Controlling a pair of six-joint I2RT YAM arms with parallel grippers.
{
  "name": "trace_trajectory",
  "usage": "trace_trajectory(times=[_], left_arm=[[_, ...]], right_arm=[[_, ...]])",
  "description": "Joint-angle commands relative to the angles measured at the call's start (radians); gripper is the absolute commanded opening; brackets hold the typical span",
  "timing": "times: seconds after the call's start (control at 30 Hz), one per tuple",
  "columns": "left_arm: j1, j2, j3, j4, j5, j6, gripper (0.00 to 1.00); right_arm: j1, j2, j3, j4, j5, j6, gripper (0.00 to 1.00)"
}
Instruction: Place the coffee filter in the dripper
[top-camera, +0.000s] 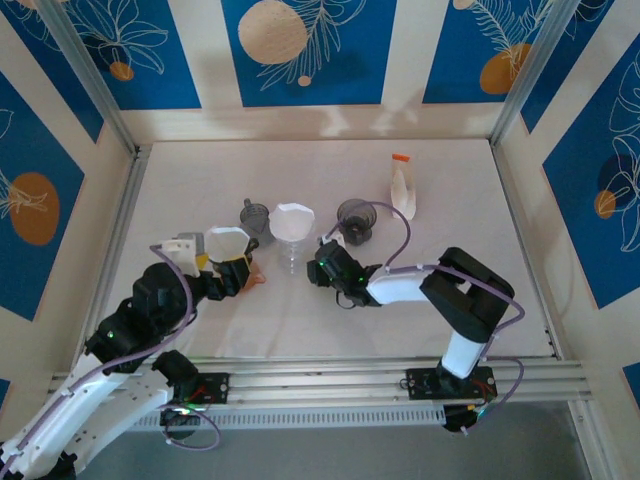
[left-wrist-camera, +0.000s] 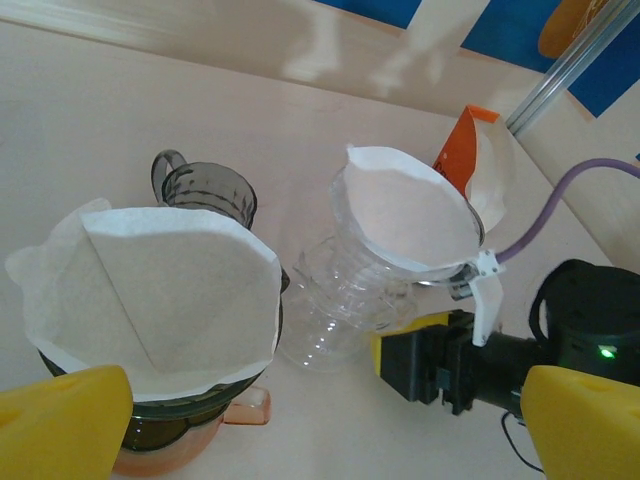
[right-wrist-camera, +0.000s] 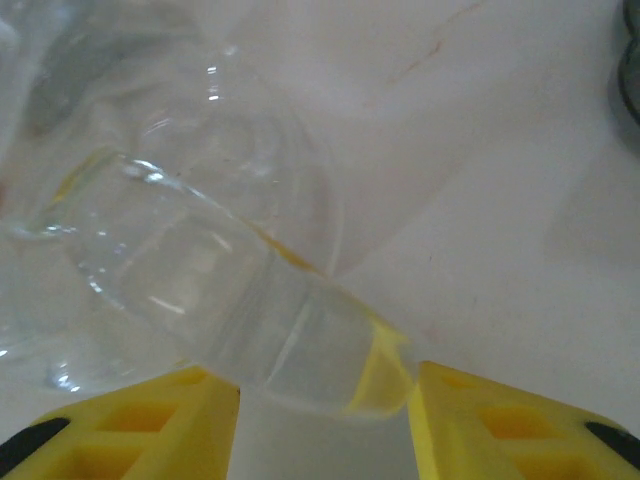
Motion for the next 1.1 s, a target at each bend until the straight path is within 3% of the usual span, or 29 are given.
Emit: trace_trajectory(times=[0.0,0.33,0.5,0.6,0.8,1.07], left_arm=[[-0.008,0.0,0.034,-0.014,-0.02,0.012,1.0],[-0.004,0.043,0.073,-0.038,-0.011,0.041,0.96],[0.049,0.128,0.144,-0.054,0.056,0.07,0.94],[0.14,0.201,0.186,-0.056,0.161,0.075,0.91],[0.405,0.35,0.266,-0.027,0.456,0.048,0.83],[0.588,0.565,0.441,-0.061,0.598,0.093,0.7]], right_arm=[[-0.02,0.049,0.064,0.028,0.007,-0.007,0.49],[-0.045,0.091,0.139,0.022,-0.02,-0.029,0.49],[-0.04,0.055,0.106,0.004,-0.022,-0.012,0.49],[-0.031,0.025,0.083,-0.011,-0.008,-0.003,0.5],[-0.027,-0.043,0.046,-0.057,0.004,0.024,0.53],[-0.02,-0.194,-0.021,-0.134,0.008,0.074,0.56]])
